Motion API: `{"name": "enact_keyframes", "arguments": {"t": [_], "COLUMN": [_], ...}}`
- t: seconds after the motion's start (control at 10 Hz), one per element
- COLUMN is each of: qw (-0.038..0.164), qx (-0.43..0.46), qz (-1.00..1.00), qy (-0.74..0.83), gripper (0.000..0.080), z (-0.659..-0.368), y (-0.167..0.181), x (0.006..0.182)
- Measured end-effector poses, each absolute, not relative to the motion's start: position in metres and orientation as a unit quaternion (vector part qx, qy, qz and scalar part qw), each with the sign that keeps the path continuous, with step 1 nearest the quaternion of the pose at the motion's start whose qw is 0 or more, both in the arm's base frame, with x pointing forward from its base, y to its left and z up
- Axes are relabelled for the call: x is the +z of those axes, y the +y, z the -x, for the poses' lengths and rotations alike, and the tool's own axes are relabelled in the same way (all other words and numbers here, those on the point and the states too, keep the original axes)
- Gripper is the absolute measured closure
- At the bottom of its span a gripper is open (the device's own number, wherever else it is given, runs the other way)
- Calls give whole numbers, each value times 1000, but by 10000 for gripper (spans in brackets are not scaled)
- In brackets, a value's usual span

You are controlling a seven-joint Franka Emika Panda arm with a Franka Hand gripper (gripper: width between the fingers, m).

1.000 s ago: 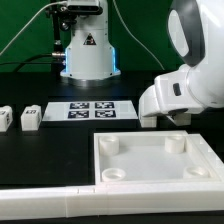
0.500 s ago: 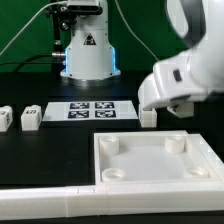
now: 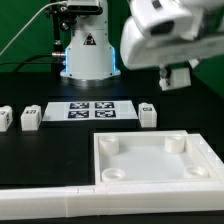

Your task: Assemble one leg

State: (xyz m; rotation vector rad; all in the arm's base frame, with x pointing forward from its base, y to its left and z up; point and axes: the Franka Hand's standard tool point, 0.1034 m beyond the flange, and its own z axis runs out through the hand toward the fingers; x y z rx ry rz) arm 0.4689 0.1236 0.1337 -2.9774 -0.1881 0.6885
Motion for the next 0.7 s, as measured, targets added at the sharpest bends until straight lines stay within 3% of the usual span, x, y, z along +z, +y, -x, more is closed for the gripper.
{"name": "enact_keyframes", "arguments": {"t": [0.2,0.7], "qw": [35,41], "qx": [93,-163], "qz": [994,985], "qy": [-49,-46], "gripper": [506,506], "z": [-496,-506], "y": [108,106], "x": [177,178]}}
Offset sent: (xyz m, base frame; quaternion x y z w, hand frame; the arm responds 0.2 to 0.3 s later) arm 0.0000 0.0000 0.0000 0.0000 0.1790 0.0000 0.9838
